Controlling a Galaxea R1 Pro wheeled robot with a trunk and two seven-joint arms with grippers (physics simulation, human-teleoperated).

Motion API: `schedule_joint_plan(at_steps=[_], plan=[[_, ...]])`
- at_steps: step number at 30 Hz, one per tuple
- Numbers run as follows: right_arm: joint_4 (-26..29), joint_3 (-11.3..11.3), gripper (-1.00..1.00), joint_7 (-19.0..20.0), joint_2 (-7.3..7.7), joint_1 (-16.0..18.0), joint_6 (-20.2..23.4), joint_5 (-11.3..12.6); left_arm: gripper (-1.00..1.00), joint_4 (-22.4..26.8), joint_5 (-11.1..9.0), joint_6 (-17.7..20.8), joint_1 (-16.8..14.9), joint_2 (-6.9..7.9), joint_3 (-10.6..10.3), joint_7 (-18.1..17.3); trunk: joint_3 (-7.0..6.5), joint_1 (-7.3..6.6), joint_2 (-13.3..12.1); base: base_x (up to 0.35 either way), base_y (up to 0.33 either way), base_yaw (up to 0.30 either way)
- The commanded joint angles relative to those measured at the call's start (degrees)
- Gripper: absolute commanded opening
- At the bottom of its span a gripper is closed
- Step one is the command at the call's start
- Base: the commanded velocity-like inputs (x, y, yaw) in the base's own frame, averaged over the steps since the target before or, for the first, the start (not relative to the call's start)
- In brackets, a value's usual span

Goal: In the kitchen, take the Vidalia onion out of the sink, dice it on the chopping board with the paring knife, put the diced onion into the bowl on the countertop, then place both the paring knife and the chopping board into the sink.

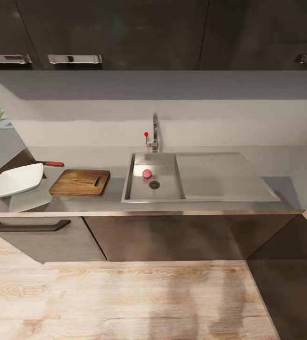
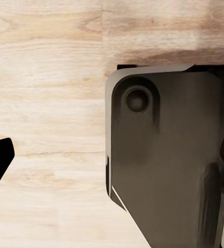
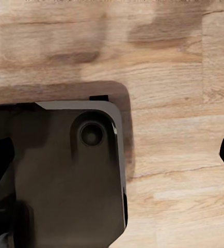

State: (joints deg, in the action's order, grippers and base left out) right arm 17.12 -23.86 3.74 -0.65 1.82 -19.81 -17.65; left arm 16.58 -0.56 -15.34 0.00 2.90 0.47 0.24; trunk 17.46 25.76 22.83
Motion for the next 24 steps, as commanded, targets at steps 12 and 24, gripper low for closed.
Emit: schedule_joint_plan(at_steps=[12, 24], plan=[[0.02, -0.48, 1.00, 0.39, -0.05, 0.03, -0.22, -0.28, 1.00, 0.03, -0.05, -0.13, 0.00, 0.00, -0.02, 0.02, 0.09, 0.03, 0.09, 0.000, -0.169, 0.000], [-0.03, -0.45, 1.00, 0.39, -0.07, 0.03, -0.22, -0.28, 1.00, 3.39, 0.03, 0.14, 0.00, -0.04, 0.06, 0.02, 0.09, 0.03, 0.09, -0.005, -0.003, 0.000]])
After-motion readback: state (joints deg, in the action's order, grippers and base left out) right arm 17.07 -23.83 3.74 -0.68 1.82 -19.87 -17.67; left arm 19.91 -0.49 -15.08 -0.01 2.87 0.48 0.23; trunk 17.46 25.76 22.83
